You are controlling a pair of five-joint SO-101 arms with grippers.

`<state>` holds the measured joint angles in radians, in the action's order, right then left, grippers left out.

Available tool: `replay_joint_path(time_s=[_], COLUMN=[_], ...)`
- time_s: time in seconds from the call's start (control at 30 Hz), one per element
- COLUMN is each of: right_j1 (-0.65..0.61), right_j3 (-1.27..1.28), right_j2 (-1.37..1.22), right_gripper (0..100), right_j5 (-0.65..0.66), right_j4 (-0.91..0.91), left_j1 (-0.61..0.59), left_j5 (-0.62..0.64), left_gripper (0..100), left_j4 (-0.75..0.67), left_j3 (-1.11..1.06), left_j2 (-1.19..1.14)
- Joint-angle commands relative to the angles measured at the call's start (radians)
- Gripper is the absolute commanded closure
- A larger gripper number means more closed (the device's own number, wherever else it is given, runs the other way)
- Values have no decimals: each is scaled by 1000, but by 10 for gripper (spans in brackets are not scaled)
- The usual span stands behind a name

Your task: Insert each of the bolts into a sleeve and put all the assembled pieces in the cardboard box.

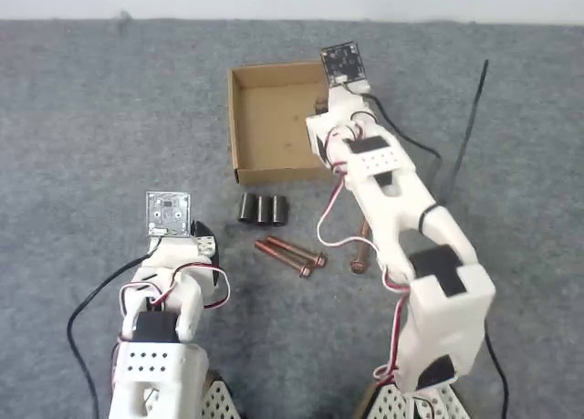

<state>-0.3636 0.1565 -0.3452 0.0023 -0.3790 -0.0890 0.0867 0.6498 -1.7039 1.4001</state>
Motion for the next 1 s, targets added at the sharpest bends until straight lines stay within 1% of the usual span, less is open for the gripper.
replay_joint_path(time_s=[0.0, 0.2, 0.27, 0.37, 0.43, 0.53, 0.73, 0.8, 0.97], right_j1=[5, 7, 5, 5, 5, 5, 5, 7, -21], right_j3=[-219, -381, -404, -407, -407, -410, -404, -405, -405], right_j2=[-47, -139, -150, -150, -148, -143, -87, -61, 25], right_gripper=[989, 984, 946, 858, 832, 857, 971, 995, 991], right_j5=[-3, -2, -2, -2, -2, -2, -8, -9, -11], right_j4=[-163, -326, -346, -349, -349, -349, -357, -414, -631], left_j1=[6, 6, 6, 6, 6, 6, 5, 5, 3], left_j5=[-11, -11, -11, -11, -11, -11, -12, -12, -12], left_gripper=[989, 989, 989, 989, 989, 989, 989, 989, 989], left_j4=[3, 3, 3, 3, 3, 3, 3, 3, -21], left_j3=[13, 13, 13, 13, 13, 13, 13, 13, 12], left_j2=[3, 3, 3, 3, 3, 3, 3, 3, -3])
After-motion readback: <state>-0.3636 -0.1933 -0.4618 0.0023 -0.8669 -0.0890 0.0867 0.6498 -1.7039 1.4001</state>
